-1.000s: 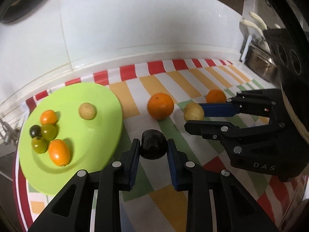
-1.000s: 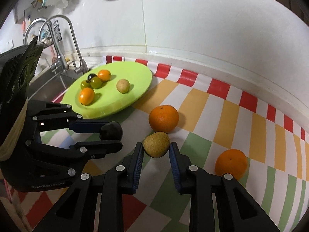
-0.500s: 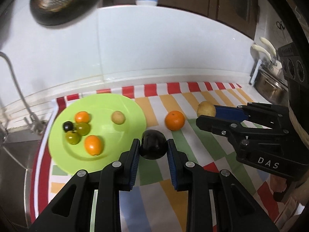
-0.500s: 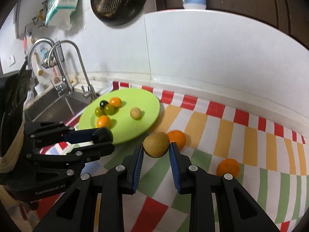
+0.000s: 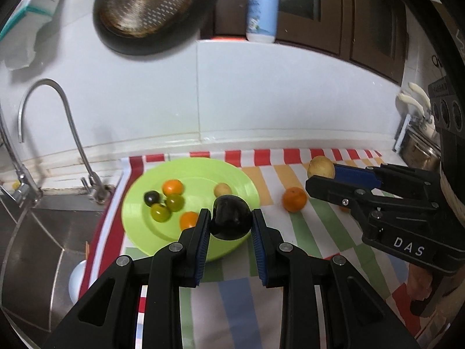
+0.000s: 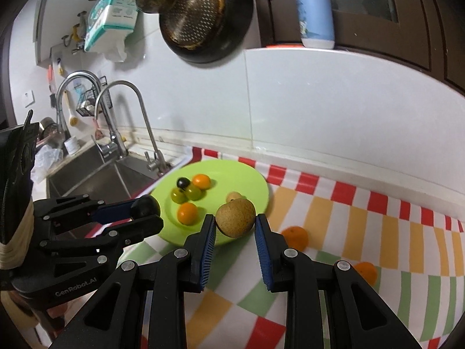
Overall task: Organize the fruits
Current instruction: 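Carry the plum and kiwi over the green plate, then lower the plum and kiwi onto the plate and open both tools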
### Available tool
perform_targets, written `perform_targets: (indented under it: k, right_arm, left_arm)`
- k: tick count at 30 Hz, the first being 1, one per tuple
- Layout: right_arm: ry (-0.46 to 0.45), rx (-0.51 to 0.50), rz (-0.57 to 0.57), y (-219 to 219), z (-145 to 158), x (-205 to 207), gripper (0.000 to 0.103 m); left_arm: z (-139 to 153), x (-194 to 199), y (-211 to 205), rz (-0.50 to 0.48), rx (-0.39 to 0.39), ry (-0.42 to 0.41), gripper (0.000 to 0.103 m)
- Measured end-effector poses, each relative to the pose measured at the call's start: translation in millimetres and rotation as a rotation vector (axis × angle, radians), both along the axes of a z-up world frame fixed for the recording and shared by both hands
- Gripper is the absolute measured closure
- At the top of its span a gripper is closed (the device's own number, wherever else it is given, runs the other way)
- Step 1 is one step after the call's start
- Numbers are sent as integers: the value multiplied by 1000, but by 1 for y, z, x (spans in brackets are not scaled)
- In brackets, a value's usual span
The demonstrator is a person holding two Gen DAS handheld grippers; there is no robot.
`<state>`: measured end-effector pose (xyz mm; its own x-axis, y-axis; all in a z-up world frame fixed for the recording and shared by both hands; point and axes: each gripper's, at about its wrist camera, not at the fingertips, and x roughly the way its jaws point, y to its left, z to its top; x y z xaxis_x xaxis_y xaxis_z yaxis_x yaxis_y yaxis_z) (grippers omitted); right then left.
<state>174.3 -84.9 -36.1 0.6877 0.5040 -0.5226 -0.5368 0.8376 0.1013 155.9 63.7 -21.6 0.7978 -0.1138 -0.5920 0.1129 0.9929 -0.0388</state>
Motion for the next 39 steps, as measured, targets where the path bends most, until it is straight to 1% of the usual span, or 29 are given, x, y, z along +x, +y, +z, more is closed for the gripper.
perform_targets:
  k: [7,13,15,22,28,32,35,39]
  right_arm:
    - [-29,11,23,17,8,3,74]
    - [-30,16,35,32,10,16,74]
    - [-16,18,34,37,8,26,74]
    - [37,15,18,51,-3,61,74]
    - [54,-30,3,63,-14,86,74]
    - [79,-48,-5,70,-24,103,74]
    - [107,-45,-7,73,-31,114,74]
    - [130,-55,-8,76,-41,126,74]
  left_arm:
    - [10,2,13,29,14,-38,75]
    - [9,18,25,38,12,-43,75]
    - [7,27,29,42,10,-39,75]
    - [-5,59,39,41,13,-2,75]
    - [-21,88,43,27,19,37,75]
    - [-35,105,48,33,9,75,75]
    - [-42,113,52,35,-4,90,75]
    - [-48,119,52,28,3,97,75]
